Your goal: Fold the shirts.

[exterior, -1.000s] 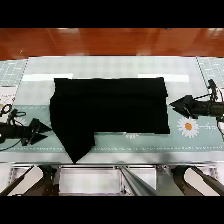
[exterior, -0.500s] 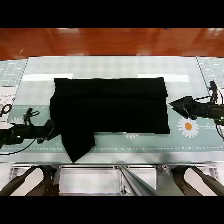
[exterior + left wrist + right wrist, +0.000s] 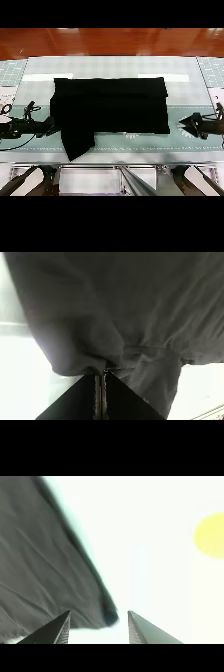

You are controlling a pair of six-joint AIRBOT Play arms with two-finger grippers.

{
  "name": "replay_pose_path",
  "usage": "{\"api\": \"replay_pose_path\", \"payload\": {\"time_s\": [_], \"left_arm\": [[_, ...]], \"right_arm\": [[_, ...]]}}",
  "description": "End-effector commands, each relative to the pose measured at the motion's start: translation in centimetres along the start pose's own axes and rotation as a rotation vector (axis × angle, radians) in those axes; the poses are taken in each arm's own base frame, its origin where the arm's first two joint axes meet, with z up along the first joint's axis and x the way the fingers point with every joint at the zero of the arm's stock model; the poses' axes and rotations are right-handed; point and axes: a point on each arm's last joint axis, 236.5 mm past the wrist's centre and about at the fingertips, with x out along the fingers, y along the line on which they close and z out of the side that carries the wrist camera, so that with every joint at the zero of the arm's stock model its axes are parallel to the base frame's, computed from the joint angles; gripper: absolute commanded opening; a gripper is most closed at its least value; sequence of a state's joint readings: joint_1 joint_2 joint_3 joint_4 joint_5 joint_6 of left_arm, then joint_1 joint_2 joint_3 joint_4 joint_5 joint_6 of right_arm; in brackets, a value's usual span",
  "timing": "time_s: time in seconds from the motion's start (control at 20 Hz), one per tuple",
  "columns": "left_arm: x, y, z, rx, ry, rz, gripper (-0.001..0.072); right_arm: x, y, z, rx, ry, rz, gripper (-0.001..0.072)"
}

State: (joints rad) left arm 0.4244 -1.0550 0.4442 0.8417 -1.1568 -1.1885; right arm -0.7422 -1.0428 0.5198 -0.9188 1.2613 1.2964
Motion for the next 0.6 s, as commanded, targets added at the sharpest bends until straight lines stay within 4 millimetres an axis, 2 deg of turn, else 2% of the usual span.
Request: {"api": "replay_pose_path", "payload": {"time_s": [0.0, 0.2, 0.5, 0.55], "left_arm": [[-0.3, -0.4, 0.2, 0.006, -0.001, -0.009, 0.0021], [-0.3, -0.4, 0.2, 0.006, 0.000, -0.009, 0.0021], [-0.3, -0.4, 0.3, 0.006, -0.001, -0.009, 0.0021], [-0.3, -0.4, 0.3, 0.006, -0.002, -0.009, 0.0021]], "right_arm": [[1.2, -1.3, -2.1, 0.049, 0.071, -0.018, 0.0410], [3.3, -1.3, -4.2, 0.020, 0.210, -0.027, 0.0410], [7.6, 3.1, -2.7, -0.030, 0.197, 0.080, 0.0408], [8.0, 3.6, -2.7, -0.051, 0.208, 0.074, 0.0379]]}}
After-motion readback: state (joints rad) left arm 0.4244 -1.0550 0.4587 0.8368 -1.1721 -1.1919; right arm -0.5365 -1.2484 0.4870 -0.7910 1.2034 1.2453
